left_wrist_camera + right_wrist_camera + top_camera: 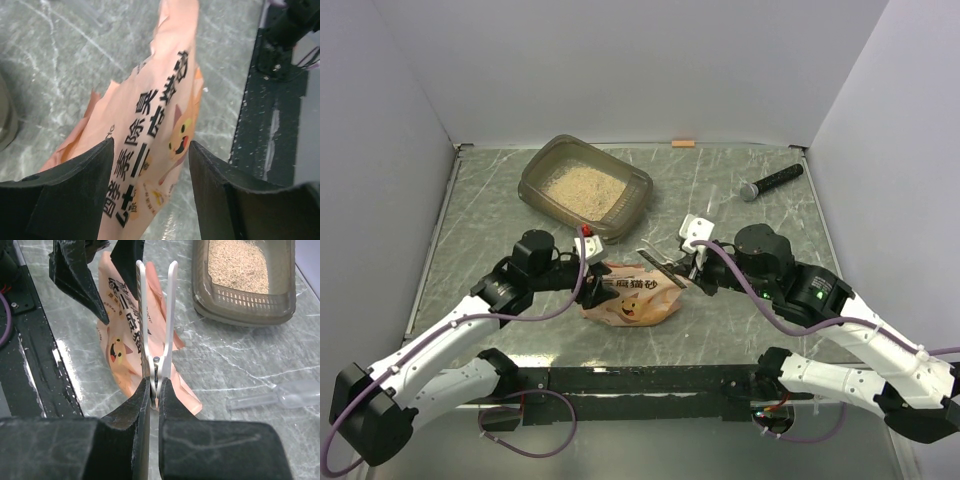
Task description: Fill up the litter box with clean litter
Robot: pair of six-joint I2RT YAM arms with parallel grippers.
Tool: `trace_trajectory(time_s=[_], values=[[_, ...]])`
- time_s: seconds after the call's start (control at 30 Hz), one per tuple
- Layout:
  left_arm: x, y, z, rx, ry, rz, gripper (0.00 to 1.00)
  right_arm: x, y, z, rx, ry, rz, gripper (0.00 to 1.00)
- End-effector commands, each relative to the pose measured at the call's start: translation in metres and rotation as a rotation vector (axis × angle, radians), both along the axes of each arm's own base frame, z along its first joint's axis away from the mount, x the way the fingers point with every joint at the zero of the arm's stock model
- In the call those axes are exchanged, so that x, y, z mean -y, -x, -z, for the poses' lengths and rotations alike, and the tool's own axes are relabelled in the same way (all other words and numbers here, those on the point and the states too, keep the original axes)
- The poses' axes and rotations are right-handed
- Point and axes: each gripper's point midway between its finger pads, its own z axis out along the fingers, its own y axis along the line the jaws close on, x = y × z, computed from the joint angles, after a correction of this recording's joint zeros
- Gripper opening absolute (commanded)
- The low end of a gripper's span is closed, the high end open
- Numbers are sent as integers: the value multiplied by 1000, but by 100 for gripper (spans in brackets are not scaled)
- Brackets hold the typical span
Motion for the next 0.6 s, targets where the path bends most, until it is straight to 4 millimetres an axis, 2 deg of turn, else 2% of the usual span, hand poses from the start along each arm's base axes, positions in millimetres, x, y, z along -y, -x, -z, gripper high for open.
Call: trace_trajectory(time_s=[0.0, 0.17, 0.3, 0.4, 0.43, 0.57], values=[[-5, -13, -3, 111, -15, -53, 66, -1, -3, -17, 46, -36, -7, 0], [-6, -19, 6, 100, -45, -75, 66, -2, 1, -19, 51, -57, -26, 0], [-6, -19, 17, 67, -63, -75, 63, -5, -1, -12, 50, -46, -35, 0], [-6, -18, 27, 40, -81, -73, 45, -12, -2, -7, 38, -47, -62, 0], [-6, -18, 28, 33, -85, -72, 34, -14, -3, -4, 31, -44, -71, 0], [-7, -18, 31, 22, -95, -78, 19, -20, -10, 1, 1, -51, -101, 0]])
